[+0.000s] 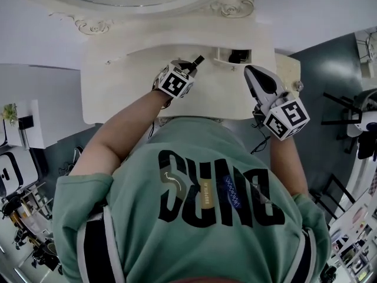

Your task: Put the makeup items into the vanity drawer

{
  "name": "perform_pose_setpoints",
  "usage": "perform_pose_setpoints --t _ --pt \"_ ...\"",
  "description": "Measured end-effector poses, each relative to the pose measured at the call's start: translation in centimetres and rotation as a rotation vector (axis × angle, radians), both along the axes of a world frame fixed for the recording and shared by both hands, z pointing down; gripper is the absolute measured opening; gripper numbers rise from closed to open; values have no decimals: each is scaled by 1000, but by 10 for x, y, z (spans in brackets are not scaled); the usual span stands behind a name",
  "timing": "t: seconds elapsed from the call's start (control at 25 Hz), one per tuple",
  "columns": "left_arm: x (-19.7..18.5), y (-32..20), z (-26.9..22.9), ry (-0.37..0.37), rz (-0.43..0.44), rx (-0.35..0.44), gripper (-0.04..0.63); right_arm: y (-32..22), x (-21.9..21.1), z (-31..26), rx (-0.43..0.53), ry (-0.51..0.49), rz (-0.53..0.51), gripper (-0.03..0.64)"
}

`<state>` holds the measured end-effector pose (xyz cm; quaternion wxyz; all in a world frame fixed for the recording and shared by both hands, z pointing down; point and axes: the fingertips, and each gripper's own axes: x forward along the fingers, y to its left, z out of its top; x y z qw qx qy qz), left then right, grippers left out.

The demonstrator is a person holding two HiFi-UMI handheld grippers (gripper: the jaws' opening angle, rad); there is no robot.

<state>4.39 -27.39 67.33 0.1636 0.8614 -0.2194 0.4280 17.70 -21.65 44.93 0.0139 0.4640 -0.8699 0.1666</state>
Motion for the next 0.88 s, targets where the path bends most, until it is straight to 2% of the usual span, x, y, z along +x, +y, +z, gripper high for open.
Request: perform_pose_setpoints --t 0.2,0.52,0.64,0.72,0.88 --pt "-13 -11 -106 286 -46 72 92 -11 -7 -28 54 10 -15 9" --pt "-80 -17 -272 735 -90 259 92 -41 -38 -96 184 14 -103 8" --pt "-107 -17 -309 840 -136 316 92 -50 -50 -118 222 8 -141 8" --pt "-123 -14 -323 883 -156 336 92 -51 -59 -126 233 2 -158 9" --pt "-145 -5 -335 949 -183 333 92 -51 -73 -131 225 -37 -180 8"
